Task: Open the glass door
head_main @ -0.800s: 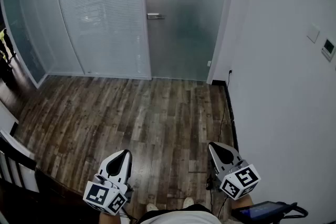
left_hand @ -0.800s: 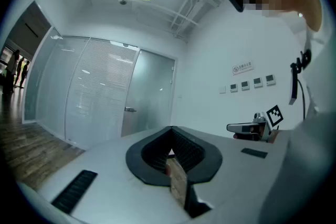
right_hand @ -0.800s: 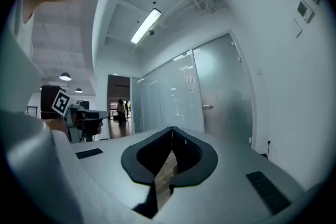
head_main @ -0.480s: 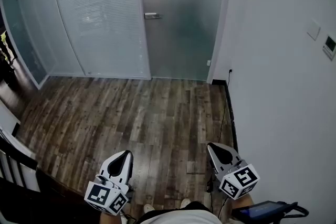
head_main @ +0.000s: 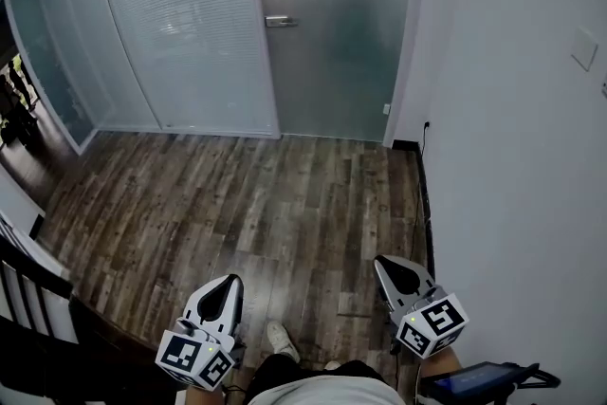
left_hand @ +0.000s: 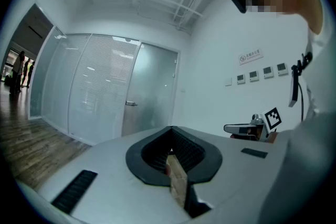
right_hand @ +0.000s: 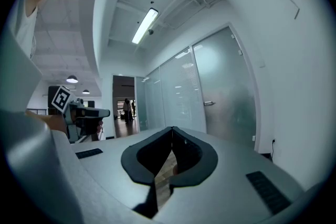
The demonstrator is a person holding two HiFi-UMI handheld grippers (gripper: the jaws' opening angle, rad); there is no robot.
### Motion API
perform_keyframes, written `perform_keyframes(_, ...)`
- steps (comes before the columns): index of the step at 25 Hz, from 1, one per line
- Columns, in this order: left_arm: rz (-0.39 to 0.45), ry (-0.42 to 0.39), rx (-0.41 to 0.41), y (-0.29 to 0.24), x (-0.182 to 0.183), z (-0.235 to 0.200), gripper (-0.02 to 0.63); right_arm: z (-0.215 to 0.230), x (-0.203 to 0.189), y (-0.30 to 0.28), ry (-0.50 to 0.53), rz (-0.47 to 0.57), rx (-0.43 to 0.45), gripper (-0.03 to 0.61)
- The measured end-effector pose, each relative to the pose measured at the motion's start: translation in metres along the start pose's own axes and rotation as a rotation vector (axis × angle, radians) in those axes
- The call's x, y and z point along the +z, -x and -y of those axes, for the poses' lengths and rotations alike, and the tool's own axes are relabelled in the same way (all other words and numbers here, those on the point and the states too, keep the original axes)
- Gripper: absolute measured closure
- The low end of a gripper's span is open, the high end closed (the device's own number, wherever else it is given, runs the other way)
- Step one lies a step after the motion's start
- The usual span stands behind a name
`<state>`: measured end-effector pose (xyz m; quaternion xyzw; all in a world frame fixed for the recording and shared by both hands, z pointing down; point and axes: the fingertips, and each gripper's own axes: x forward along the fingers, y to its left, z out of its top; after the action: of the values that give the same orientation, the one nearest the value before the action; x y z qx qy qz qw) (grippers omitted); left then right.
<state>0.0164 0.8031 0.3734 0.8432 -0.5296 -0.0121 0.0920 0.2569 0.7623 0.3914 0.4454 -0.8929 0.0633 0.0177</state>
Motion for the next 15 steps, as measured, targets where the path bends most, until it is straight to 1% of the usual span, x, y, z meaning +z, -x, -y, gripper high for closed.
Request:
perform_keyframes(4, 0.006, 0.000, -0.011, -0.026, -0.003, -0.009, 0.614, 0.016, -0.009, -0.012, -0.005, -0.011, -0.010, 0.577)
perform_keyframes(8, 0.006, 0.020, -0.033, -0.059, -0.009, -0.027, 0.614, 0.036, -0.014, -0.030, -0.007, -0.028, -0.045, 0.577)
perform_keyframes(12, 0.023, 0.026, -0.061, -0.093, 0.002, -0.048, 0.614, 0.054, -0.006, -0.061, 0.001, -0.039, -0.069, 0.575)
perform_keyframes(15, 0.018, 0.030, -0.071, -0.117, 0.011, -0.079, 0.614, 0.059, 0.005, -0.099, 0.010, -0.036, -0.077, 0.576)
